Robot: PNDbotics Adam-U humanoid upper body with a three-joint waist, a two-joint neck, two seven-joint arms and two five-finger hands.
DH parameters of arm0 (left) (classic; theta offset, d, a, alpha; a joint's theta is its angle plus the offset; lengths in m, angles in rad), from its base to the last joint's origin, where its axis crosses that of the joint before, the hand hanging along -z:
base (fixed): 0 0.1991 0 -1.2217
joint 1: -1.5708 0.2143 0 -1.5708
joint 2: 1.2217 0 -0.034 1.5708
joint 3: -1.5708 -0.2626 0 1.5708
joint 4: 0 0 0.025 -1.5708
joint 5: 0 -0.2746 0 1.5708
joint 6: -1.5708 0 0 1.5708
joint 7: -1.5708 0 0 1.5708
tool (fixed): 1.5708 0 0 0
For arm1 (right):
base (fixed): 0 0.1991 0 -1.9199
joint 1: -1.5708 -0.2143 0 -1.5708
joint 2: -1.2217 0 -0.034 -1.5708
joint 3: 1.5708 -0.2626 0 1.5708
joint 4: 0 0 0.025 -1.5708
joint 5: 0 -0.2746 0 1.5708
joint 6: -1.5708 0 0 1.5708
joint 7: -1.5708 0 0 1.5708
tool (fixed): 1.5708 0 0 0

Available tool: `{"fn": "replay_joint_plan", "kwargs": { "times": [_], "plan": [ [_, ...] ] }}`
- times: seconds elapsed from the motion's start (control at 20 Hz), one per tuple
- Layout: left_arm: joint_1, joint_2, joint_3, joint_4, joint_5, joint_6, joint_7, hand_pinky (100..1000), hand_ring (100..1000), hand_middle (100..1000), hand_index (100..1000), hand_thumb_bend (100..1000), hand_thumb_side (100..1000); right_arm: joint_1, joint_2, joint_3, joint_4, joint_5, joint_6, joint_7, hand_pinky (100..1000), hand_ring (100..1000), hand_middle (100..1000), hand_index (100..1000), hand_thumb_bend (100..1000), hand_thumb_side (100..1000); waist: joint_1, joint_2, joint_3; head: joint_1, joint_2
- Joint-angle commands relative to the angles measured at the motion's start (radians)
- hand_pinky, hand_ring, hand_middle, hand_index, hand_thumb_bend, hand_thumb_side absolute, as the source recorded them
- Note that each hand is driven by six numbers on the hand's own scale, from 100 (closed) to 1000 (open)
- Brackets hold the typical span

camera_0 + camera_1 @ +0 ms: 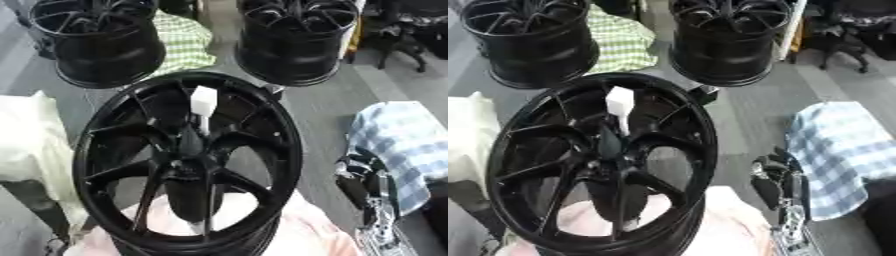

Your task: Pull the pin out of the wheel hub.

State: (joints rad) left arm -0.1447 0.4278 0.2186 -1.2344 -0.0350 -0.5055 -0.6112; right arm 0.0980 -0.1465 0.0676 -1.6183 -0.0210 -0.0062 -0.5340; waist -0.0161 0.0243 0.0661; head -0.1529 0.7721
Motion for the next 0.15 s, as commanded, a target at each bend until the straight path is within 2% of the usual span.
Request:
{"fn": "replay_joint_plan", "kwargs": {
  "times": [0.05,0.15],
  "plan": [
    [0.0,-0.076,0.053,-0.103,0.044,-0.114,-0.296,435,100,529,778,100,873,-0.004,-0.006,-0.006,-0.02,-0.008,-0.003,-0.003,719,655,709,823,100,175,0.002,-0.007,0.004,-0.005,-0.002],
    [0.011,-0.134,0.073,-0.166,0.062,0.046,-0.296,436,100,522,772,100,904,-0.005,-0.005,-0.007,-0.021,-0.01,-0.004,-0.003,719,655,708,823,100,175,0.001,-0.009,0.007,-0.006,-0.002]
  ]
}}
